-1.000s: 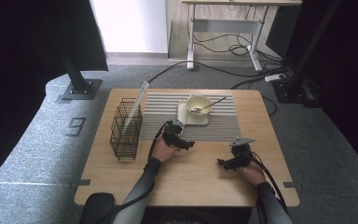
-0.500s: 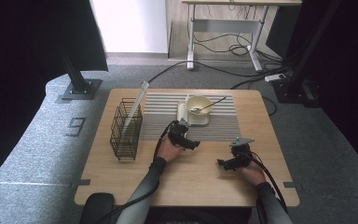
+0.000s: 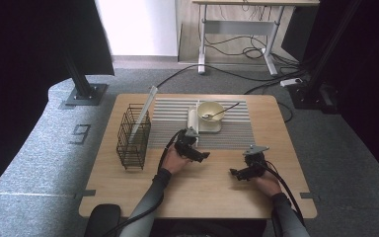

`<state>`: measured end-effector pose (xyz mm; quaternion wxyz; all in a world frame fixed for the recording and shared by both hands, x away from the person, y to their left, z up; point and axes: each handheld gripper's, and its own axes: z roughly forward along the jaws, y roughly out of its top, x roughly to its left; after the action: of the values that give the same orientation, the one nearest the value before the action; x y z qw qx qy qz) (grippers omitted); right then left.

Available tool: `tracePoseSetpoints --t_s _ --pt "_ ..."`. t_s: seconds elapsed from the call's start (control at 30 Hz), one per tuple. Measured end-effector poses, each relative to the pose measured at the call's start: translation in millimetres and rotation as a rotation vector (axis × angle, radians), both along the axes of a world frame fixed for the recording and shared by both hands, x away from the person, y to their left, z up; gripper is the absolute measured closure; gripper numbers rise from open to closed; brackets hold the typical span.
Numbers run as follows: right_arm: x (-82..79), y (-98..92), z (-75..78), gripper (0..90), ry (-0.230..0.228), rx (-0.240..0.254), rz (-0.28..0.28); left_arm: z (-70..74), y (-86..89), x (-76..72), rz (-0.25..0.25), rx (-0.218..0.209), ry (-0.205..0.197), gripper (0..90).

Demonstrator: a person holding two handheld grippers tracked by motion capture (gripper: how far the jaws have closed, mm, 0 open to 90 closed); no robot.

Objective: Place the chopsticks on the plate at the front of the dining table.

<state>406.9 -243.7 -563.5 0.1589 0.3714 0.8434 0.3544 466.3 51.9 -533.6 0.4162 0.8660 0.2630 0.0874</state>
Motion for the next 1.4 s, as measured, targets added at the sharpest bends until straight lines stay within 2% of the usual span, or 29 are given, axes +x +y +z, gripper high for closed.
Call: tracePoseSetpoints --t_s 0.07,0.17,0.4,0.5,0.83,1.4 --pt "0.1 -0.1 0.0 0.0 0.0 0.0 0.001 1.1 4.8 -5.3 -0.03 -0.001 -0.009 0.0" --pt "0.1 -0.1 0.0 0.0 0.0 0.0 0.001 1.0 9.4 -14.8 -0.069 0.022 -0.018 0.0" --pt "0.0 0.0 0.0 0.0 -0.001 0.0 0.001 -2.6 5.2 -33.8 -0.096 0.027 -0.017 0.0" --pt "0.0 0.1 0.0 0.0 -0.001 0.0 0.001 -4.7 1.5 -37.2 -0.107 0.027 -0.011 0.0" --pt "0.0 0.1 0.0 0.0 -0.001 0.0 0.001 -15.4 -7.3 -29.8 -0.105 0.039 0.003 0.0" --pt "0.0 0.1 0.0 0.0 0.0 0.0 0.0 -20.0 -10.8 -14.3 -0.11 0.038 0.007 0.0"
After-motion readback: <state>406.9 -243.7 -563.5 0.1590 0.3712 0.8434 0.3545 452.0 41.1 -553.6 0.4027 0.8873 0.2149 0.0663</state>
